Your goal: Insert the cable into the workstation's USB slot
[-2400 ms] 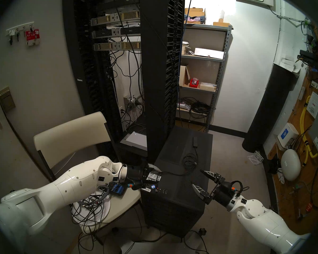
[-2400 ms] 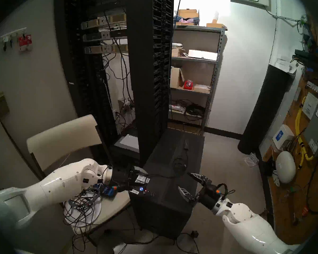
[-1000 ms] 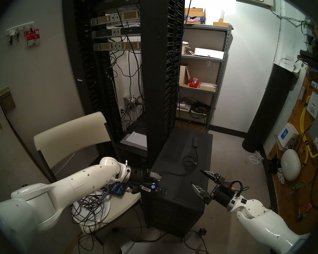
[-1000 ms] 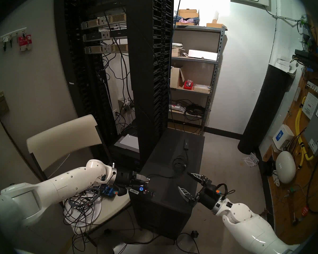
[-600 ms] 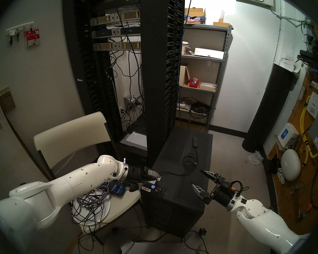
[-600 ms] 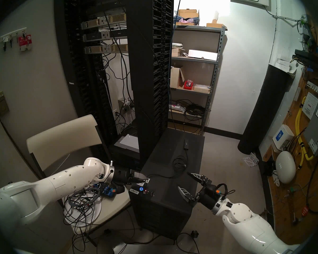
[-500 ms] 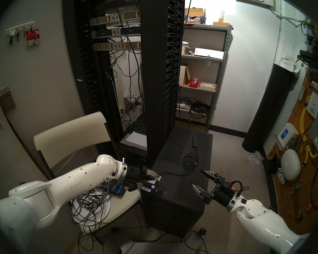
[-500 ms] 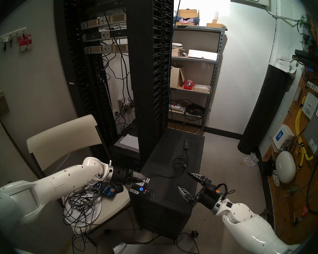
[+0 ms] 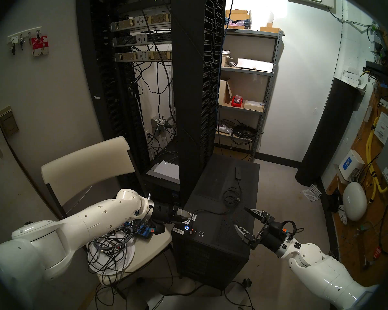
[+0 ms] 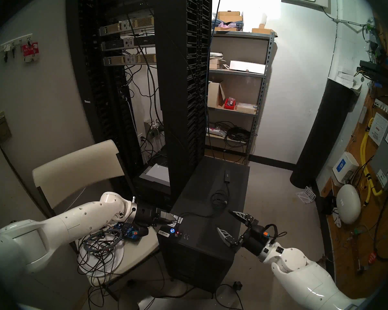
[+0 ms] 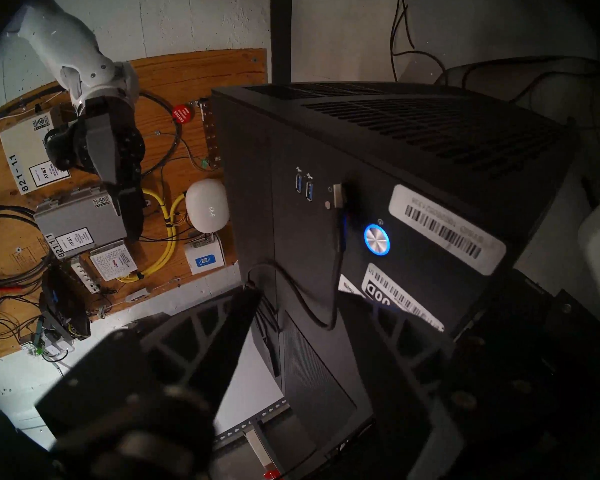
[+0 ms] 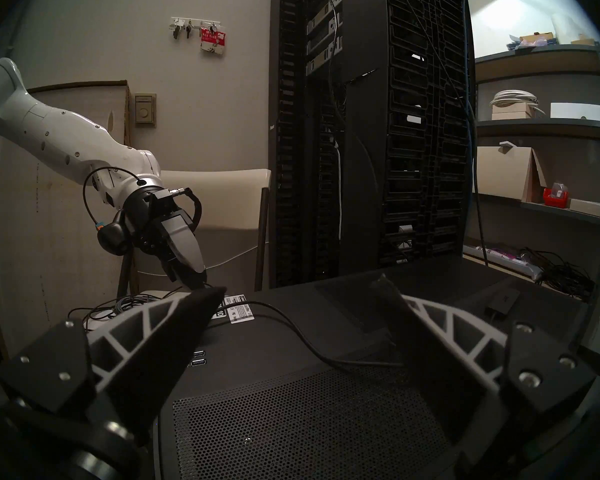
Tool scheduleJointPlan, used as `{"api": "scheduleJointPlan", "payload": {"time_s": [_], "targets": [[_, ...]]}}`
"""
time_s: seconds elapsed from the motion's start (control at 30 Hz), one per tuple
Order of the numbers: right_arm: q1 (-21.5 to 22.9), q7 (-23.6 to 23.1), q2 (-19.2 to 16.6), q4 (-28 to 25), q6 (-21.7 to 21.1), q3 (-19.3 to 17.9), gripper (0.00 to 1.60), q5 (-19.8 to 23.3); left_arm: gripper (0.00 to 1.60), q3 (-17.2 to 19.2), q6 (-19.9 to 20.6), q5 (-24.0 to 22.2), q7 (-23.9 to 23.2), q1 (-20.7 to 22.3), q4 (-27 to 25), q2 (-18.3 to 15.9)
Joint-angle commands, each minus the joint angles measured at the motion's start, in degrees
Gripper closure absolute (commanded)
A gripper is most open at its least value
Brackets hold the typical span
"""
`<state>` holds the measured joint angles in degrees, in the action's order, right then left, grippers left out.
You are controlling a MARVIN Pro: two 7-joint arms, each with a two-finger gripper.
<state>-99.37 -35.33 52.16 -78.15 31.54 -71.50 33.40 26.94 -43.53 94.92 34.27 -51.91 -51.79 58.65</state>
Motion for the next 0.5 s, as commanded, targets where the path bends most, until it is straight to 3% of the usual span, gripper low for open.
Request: {"api": "scheduleJointPlan", "payload": {"time_s": [0.0, 0.47], "targets": [[0.19, -0.06, -0.02, -0.84, 0.04, -0.07, 0.0, 0.02, 0.49, 0.18, -0.06, -0.29, 0.06, 0.22, -0.51, 1.05], [0.19, -0.06, -0.02, -0.85, 0.04, -0.07, 0.0, 0.02, 0.48, -0.67, 1.21, 1.17, 0.89, 0.02, 2.92, 2.9]]}}
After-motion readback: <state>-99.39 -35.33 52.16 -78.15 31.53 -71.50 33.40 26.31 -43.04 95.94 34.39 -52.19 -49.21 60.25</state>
